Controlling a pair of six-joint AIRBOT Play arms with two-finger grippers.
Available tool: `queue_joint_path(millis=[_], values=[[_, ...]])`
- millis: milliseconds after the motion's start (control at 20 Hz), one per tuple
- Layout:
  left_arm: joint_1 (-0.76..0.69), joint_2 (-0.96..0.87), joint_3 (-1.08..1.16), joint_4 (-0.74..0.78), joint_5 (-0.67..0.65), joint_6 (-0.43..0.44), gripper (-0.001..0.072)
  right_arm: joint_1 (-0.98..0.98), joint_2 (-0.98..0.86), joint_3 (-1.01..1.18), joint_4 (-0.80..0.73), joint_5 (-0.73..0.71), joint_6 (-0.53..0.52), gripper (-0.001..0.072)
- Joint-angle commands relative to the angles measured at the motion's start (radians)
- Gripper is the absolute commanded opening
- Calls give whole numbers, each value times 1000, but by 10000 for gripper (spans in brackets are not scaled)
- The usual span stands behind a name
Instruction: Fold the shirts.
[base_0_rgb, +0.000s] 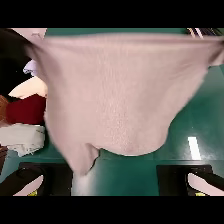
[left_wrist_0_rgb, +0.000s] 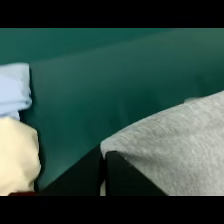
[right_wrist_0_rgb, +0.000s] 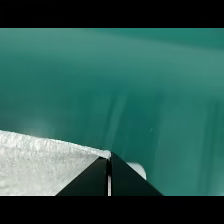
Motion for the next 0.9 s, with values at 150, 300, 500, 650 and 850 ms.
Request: queue_joint_path(millis=[150,300,500,650,850], values=[[25,-352,-264,15,322,-36,24,40,-350,-85,-5,-146,11,11],[74,-443,-242,9,362,-100,377,37,-480,23,81,-121,4,108],[156,-424,-208,5,140,-121,526,37,-539,145,121,-26,4,388],[208,-358,-262,-13,-37,-95,526,24,-465,70,129,11,-1,385],[208,-164,-585,-156,-11,-95,527,1,-297,-179,129,12,-3,385]])
